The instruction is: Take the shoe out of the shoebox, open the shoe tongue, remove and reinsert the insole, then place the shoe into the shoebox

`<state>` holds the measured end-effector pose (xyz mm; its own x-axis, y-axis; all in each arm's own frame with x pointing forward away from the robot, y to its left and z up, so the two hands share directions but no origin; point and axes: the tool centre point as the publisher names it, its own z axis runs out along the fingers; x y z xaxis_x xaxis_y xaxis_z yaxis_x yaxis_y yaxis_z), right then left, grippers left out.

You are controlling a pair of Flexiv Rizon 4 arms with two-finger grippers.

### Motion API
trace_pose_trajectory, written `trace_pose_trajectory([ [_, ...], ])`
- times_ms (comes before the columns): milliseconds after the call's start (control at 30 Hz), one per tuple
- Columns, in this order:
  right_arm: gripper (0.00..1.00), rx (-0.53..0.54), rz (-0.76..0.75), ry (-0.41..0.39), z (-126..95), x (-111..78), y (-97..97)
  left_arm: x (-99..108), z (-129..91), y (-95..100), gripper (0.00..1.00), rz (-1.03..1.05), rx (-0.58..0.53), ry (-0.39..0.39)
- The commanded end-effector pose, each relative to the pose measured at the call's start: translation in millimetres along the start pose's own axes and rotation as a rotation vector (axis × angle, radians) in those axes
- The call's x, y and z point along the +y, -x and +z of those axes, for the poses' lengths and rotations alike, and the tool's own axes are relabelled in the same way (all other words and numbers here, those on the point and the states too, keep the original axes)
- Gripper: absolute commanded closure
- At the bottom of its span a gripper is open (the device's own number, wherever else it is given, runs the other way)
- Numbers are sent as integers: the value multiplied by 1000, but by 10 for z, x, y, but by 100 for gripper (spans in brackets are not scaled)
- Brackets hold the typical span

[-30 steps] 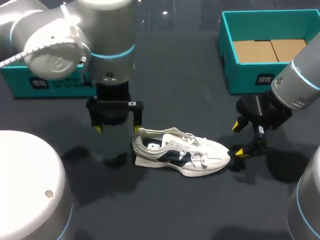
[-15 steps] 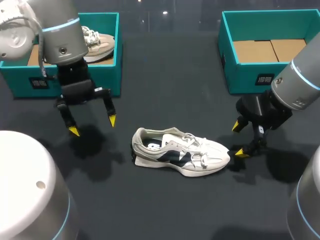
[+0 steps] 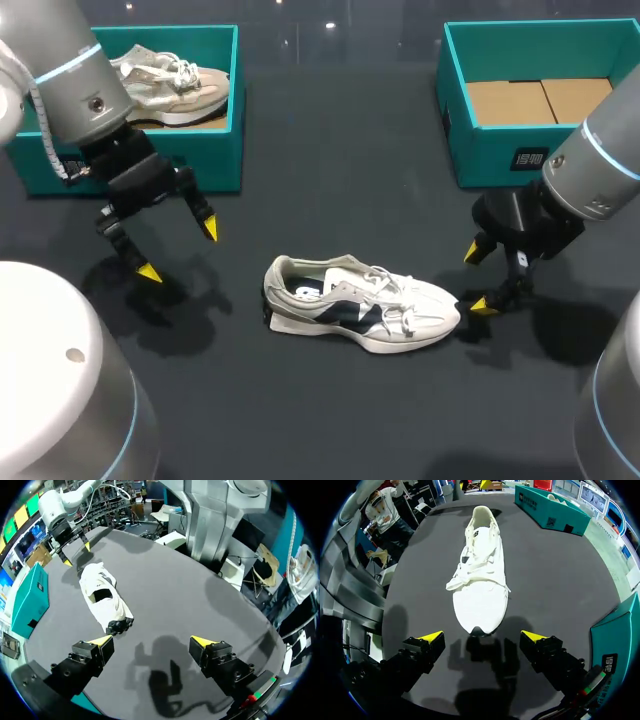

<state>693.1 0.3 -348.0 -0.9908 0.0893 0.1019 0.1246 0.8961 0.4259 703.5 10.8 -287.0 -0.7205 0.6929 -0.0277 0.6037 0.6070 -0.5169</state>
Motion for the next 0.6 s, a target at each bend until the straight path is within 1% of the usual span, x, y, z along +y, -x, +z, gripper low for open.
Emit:
trace_pose_trajectory([
  [33,0,-4,0,-1,5,-4,-16,35,225,-105,0,-284,-164,-209],
  [67,0,-4,0,-1,5,-4,-16,35,251,-115,0,-312,-171,-239],
  [100,0,-4,0,-1,5,-4,-16,40,259,-124,0,-343,-196,-248],
  [133,0,-4,0,-1,5,-4,-16,52,255,-121,0,-384,-229,-238],
  [400,0,-4,0,-1,5,-4,-16,52,255,-121,0,-384,-229,-238],
  [467,0,-4,0,-1,5,-4,-16,104,378,-99,0,-399,-221,-236],
  [533,0,-4,0,-1,5,-4,-16,189,499,-94,0,-407,-203,-282],
  [600,0,-4,0,-1,5,-4,-16,294,599,-76,0,-412,-216,-312],
])
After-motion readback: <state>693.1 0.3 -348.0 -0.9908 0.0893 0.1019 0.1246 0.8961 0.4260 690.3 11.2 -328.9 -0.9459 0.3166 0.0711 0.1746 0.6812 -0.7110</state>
